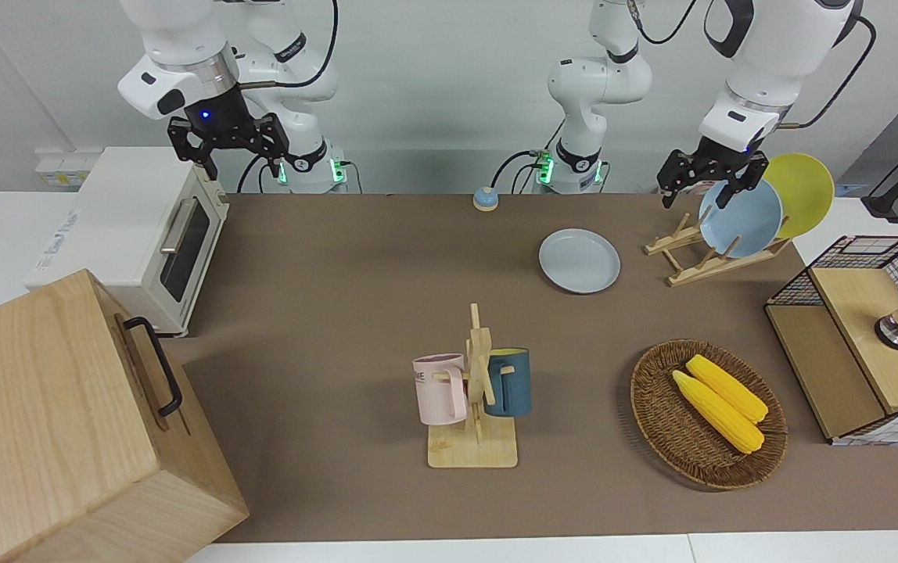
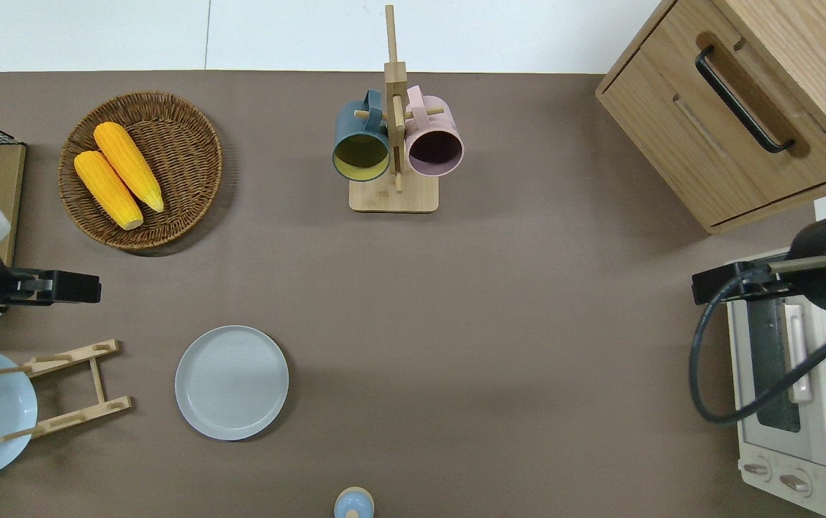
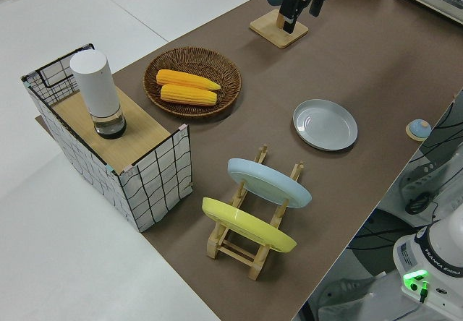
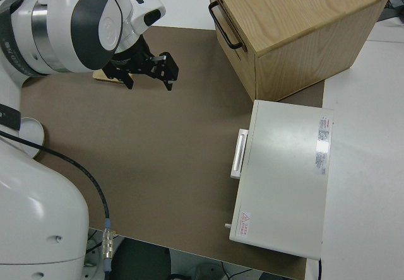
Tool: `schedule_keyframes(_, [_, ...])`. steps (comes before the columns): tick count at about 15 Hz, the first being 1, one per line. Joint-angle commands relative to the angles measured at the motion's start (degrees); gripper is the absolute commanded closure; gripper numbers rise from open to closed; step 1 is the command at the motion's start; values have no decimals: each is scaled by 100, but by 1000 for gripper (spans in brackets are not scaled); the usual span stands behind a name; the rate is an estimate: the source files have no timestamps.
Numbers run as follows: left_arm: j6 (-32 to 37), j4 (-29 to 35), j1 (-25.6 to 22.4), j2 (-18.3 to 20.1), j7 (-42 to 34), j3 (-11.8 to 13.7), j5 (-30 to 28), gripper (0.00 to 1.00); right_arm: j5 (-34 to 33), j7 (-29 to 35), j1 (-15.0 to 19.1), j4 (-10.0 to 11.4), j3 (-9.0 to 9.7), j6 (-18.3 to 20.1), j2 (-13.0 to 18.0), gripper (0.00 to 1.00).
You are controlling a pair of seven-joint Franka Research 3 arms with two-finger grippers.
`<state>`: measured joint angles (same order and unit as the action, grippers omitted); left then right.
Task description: Pick gray plate from table and place it on lower plate rack with left arm
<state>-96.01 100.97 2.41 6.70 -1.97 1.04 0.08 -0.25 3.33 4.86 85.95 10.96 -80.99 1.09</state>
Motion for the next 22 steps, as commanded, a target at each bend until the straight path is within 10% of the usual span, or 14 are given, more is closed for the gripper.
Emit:
schedule_keyframes(1, [-6,116,-38,95,4,-24,-16,7,34,-8,41,-35,38,83,14,11])
schedule_keyframes(22, [-2633,3726,41,1360,83,-33,-157,7,34,1,41,-35,29,83,14,13])
